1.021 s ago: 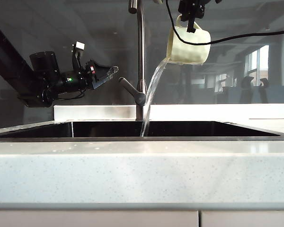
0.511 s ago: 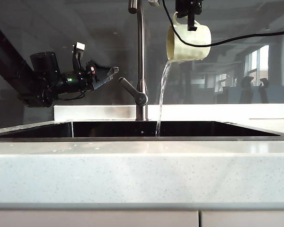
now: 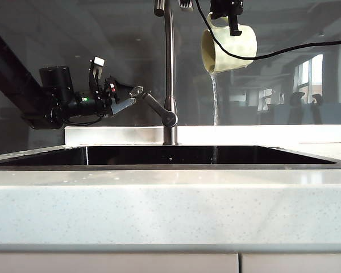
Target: Pick up the mug next to the sink, go to the faucet to get some water, pour the water into the sink, and finally put the mug back to its place.
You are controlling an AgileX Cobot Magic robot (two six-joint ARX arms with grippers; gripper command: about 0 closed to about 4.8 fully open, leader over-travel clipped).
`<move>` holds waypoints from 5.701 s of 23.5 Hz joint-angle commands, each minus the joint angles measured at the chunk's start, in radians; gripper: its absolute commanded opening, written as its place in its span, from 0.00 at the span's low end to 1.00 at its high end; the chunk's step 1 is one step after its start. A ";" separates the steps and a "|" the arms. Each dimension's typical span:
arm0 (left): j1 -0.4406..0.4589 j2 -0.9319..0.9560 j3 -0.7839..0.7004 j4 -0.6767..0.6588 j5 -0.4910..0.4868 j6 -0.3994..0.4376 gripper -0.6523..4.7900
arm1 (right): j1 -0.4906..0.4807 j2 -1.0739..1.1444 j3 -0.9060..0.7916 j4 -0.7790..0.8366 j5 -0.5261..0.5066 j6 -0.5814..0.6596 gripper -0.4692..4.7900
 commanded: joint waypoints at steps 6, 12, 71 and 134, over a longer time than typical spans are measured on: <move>0.002 -0.006 0.005 -0.079 -0.001 0.001 0.90 | 0.001 -0.021 0.012 0.036 0.009 0.010 0.08; 0.002 -0.006 0.005 -0.092 -0.001 0.001 0.90 | 0.001 -0.021 0.012 0.006 0.011 0.013 0.08; 0.002 -0.006 0.005 -0.092 -0.003 0.001 0.90 | -0.651 -0.056 -1.088 1.185 -0.360 1.757 0.08; 0.002 -0.006 0.005 -0.092 -0.002 0.001 0.90 | -0.589 -0.599 -1.434 0.952 -0.653 1.976 0.08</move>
